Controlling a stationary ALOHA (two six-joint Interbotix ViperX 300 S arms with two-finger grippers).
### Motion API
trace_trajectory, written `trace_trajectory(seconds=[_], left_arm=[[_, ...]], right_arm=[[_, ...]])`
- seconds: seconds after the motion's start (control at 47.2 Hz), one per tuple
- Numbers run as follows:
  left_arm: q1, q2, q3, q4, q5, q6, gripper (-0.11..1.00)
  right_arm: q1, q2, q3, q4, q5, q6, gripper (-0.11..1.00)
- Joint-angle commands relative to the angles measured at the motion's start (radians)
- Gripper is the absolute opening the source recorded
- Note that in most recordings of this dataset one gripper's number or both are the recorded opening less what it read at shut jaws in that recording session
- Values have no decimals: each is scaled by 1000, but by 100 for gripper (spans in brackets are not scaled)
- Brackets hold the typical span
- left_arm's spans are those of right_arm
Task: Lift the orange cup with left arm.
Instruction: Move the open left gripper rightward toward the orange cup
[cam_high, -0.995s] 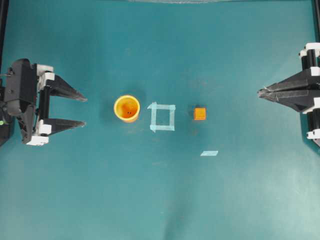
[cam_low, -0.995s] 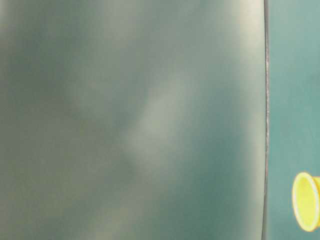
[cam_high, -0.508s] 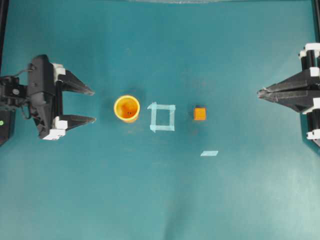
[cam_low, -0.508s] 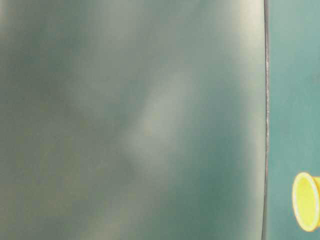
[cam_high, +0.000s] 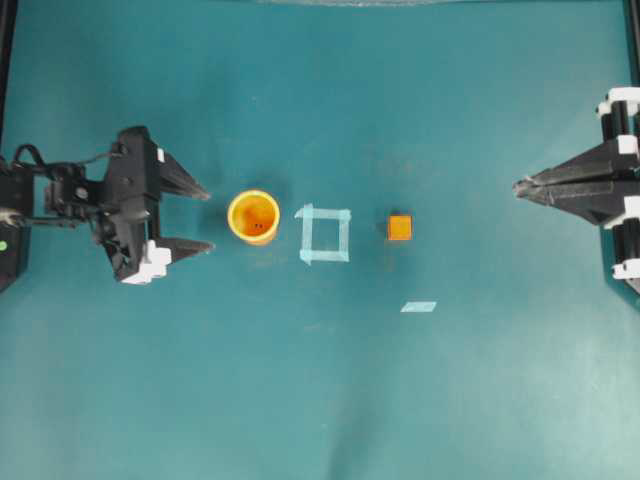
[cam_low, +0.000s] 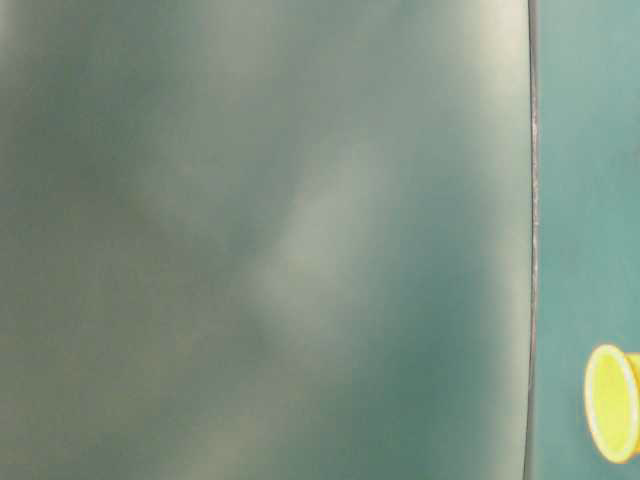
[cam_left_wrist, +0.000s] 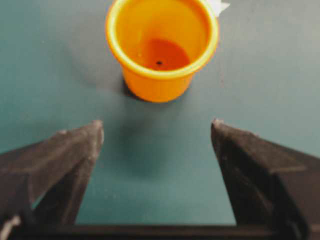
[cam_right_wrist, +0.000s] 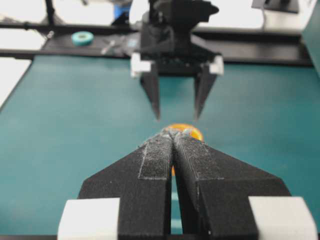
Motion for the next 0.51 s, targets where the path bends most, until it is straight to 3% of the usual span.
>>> trace_trajectory(seconds=[0.0,0.487], left_arm=[[5,21,-29,-2,-23,0,85],[-5,155,-97,0,-109,-5,85]], right_arm=[[-2,8,-28,2,-3,2,0],[0,12,-28,0,-3,8,0]])
